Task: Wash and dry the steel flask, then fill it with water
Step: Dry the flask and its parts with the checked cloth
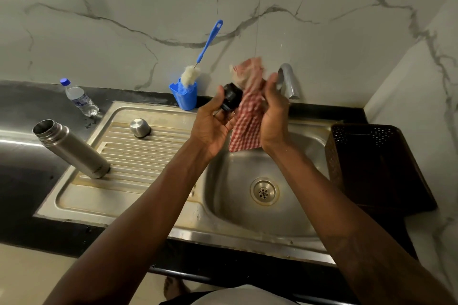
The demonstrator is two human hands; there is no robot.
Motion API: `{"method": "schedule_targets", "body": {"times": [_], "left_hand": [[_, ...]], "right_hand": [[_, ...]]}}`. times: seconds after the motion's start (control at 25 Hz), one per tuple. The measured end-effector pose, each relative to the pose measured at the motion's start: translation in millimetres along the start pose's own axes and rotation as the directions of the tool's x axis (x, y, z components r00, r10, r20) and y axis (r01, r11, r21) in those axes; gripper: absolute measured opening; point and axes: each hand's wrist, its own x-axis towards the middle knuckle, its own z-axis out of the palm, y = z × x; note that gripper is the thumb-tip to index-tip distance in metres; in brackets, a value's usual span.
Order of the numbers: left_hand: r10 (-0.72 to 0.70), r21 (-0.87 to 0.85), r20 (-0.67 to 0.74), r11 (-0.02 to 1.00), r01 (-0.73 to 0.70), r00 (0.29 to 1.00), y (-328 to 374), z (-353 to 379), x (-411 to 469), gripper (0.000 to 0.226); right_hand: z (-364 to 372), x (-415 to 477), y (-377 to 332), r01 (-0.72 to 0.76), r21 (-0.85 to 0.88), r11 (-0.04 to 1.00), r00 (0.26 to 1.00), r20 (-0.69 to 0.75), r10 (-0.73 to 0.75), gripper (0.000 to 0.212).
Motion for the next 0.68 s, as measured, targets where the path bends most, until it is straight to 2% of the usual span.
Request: {"method": "schedule_targets", "body": {"times": [0.04,0.08,0.16,0.24,0.4,0.44,0.48,0.52,0.56,0.6,0.68], "left_hand": [[0.029,0.057,0.034,0.998,-0.031,0.999,-1.3,-0.6,0.0,0.017],[0.045,0.117,0.067,0.992,-0.053,0.997,-2.7,-2.4,1.7,0.026],[0.032,0.179,0.146,0.982,-0.058,0.989,-2.2,-7.8,6.7,0.02],[0.047,0.242,0.188,0.966,-0.092,0.981,-1.3,-11.7,8.2,0.018],[0.08,0.289,0.18,0.948,-0.13,0.98,-2.5,-12.7,3.2,0.015],[0.078,0.282,0.175,0.951,-0.126,0.981,-2.9,-13.5,2.1,0.019],[0.085,0.26,0.158,0.958,-0.124,0.984,-1.9,-14.4,0.5,0.024],[0.091,0.209,0.13,0.971,-0.117,0.987,-0.1,-14.9,-0.9,0.025],[0.093,0.147,0.088,0.984,-0.105,0.992,2.1,-16.3,0.0,0.023],[0.106,0.069,0.04,0.992,-0.108,0.994,3.7,-17.7,2.0,0.022],[0.109,-0.05,-0.073,0.992,-0.113,0.991,4.9,-17.8,5.0,0.031]], "right_hand": [[2.5,0.4,1.9,0.078,-0.223,0.972,0.995,0.081,-0.062,0.046],[2.8,2.3,6.1,0.184,-0.432,0.883,0.979,0.16,-0.126,0.043],[-2.1,6.7,9.2,0.287,-0.659,0.696,0.957,0.235,-0.172,0.044],[-7.9,10.8,8.0,0.266,-0.74,0.618,0.964,0.186,-0.192,0.052],[-5.2,20.4,2.6,0.128,-0.816,0.563,0.983,0.03,-0.18,0.056],[-4.6,24.3,2.4,0.028,-0.788,0.616,0.985,-0.082,-0.15,0.055],[-5.0,27.5,2.7,-0.108,-0.684,0.721,0.967,-0.24,-0.083,0.053],[-6.4,27.9,2.0,-0.225,-0.506,0.833,0.925,-0.379,0.019,0.049],[-9.4,26.3,2.6,-0.295,-0.314,0.903,0.882,-0.453,0.13,0.044],[-11.6,23.3,3.2,-0.326,-0.165,0.931,0.857,-0.467,0.217,0.038],[-12.4,16.4,8.5,-0.369,0.012,0.929,0.835,-0.435,0.337,0.037]]}}
